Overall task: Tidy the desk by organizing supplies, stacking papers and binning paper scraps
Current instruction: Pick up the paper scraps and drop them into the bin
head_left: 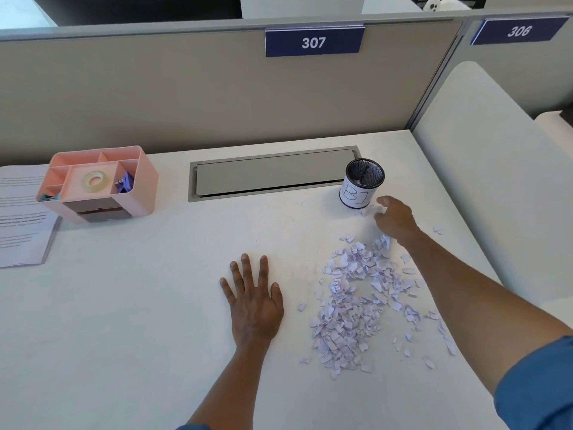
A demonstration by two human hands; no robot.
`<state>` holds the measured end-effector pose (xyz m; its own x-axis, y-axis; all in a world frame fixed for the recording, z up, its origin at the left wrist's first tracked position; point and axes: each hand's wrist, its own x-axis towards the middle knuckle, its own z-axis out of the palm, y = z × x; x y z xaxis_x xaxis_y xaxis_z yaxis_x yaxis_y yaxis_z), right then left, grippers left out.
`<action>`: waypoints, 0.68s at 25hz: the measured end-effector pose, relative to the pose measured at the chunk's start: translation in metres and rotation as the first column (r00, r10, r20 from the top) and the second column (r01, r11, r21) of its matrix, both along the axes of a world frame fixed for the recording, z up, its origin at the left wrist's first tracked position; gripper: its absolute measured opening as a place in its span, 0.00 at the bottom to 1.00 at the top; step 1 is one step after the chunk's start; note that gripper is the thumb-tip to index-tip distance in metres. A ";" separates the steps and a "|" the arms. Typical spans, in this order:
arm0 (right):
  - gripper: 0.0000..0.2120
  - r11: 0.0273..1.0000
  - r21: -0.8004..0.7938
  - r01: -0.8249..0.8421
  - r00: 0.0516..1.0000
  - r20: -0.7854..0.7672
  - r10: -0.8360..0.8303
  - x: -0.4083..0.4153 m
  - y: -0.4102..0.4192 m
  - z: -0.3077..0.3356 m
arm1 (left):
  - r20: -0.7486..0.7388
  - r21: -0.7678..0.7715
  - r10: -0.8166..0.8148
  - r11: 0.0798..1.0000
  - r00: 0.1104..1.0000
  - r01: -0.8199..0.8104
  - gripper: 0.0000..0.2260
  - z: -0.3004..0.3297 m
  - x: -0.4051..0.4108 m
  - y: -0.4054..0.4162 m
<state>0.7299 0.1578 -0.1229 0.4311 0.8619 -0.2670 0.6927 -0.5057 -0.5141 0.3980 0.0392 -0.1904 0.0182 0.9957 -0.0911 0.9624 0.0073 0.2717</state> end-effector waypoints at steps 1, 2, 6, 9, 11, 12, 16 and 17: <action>0.22 0.998 -0.014 -0.056 0.998 0.019 0.056 -0.005 0.001 -0.004 | -0.001 0.004 -0.001 1.000 1.000 0.001 0.28 0.000 0.000 0.000; 0.22 0.996 -0.016 -0.090 0.995 0.040 0.090 -0.009 0.001 -0.008 | -0.002 0.007 -0.001 1.000 1.000 0.001 0.28 0.000 0.000 0.000; 0.19 0.990 0.012 -0.141 0.979 0.151 0.138 -0.024 -0.007 -0.021 | -0.011 0.012 -0.001 1.000 1.000 0.001 0.29 -0.002 0.000 0.000; 0.21 0.965 0.060 -0.253 0.950 0.204 0.237 -0.037 -0.027 -0.026 | -0.005 0.022 -0.002 1.000 1.000 0.002 0.29 -0.002 -0.001 0.000; 0.19 0.941 0.059 -0.332 0.925 0.217 0.313 -0.049 -0.040 -0.026 | 0.007 0.026 -0.001 1.000 1.000 0.000 0.29 -0.002 -0.001 0.000; 0.18 0.926 0.050 -0.374 0.907 0.227 0.355 -0.057 -0.047 -0.027 | 0.006 0.023 -0.001 1.000 1.000 0.001 0.29 -0.002 -0.001 0.000; 0.17 0.859 -0.016 -0.511 0.833 0.238 0.500 -0.084 -0.076 -0.023 | -0.018 0.004 -0.007 1.000 1.000 0.007 0.29 -0.001 -0.001 -0.001; 0.19 0.848 -0.043 -0.529 0.817 0.244 0.522 -0.087 -0.083 -0.022 | -0.018 0.002 -0.007 1.000 1.000 0.007 0.29 0.000 -0.001 -0.001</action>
<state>0.6424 0.0750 -0.1447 -0.0425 0.9808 -0.1905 0.9514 -0.0185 -0.3075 0.3971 0.0386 -0.1905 0.0239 0.9957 -0.0899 0.9670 -0.0002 0.2547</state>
